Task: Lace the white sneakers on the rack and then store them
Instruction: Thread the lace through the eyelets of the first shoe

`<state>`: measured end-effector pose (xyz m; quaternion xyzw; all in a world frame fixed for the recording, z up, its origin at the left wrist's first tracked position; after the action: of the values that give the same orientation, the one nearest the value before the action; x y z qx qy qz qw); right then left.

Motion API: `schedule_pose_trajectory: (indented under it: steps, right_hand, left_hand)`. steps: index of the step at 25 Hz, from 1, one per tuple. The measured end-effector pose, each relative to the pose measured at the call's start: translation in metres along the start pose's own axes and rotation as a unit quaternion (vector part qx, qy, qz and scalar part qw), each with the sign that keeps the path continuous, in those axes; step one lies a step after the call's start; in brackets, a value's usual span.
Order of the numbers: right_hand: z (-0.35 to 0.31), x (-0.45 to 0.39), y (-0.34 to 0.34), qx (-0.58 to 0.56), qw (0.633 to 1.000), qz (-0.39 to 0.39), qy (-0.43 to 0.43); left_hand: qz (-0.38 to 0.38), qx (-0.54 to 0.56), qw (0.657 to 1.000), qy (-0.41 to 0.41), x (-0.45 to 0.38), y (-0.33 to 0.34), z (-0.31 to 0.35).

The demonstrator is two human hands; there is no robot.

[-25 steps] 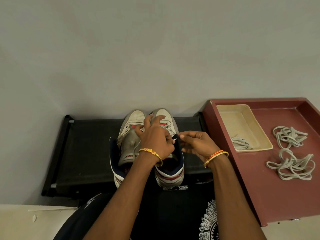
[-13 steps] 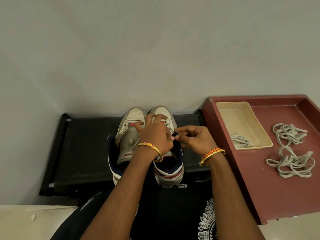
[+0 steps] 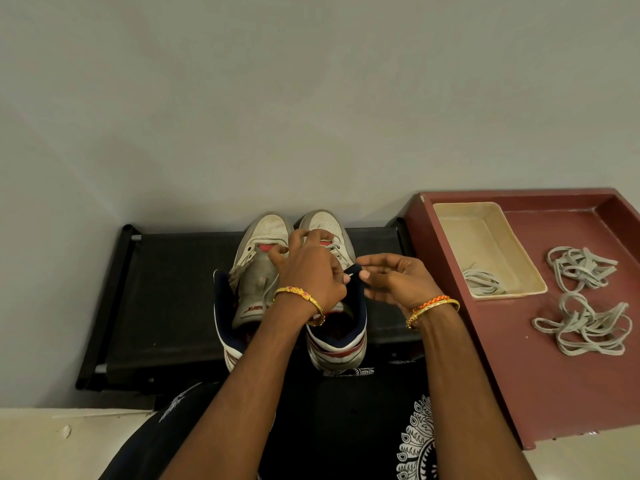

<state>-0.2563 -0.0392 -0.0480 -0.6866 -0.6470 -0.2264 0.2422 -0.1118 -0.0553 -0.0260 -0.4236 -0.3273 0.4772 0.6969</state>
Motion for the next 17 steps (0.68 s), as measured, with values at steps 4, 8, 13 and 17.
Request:
schedule_pose_trajectory:
  steps: [4, 8, 13, 17]
  right_hand:
    - [0.000, -0.001, -0.001, 0.000, 1.000, -0.011, 0.007]
    - [0.000, -0.002, -0.002, 0.012, 1.000, -0.017, 0.003]
    - [0.003, -0.007, 0.001, -0.039, 0.997, -0.062, 0.020]
    - [0.007, -0.013, 0.004, -0.097, 0.989, -0.102, 0.056]
  left_hand:
    - [-0.006, -0.013, 1.000, 0.003, -0.001, 0.003, -0.001]
    - [0.006, -0.022, 1.000, -0.001, -0.001, 0.005, -0.001]
    - [0.012, 0.021, 1.000, -0.010, -0.003, 0.007, -0.006]
    - [0.000, 0.023, 1.000, -0.010, -0.008, 0.011, -0.009]
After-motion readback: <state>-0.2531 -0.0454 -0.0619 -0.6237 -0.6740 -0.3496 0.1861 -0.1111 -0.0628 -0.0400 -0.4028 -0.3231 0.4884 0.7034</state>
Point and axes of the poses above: each hand's wrist, its own x-axis away from the middle knuckle, its own y-axis out of the palm, z = x × y, the point moved 4 cm from there along -x, towards the middle knuckle, and after that the axes turned 9 degrees about y, right-handed, at the moved point
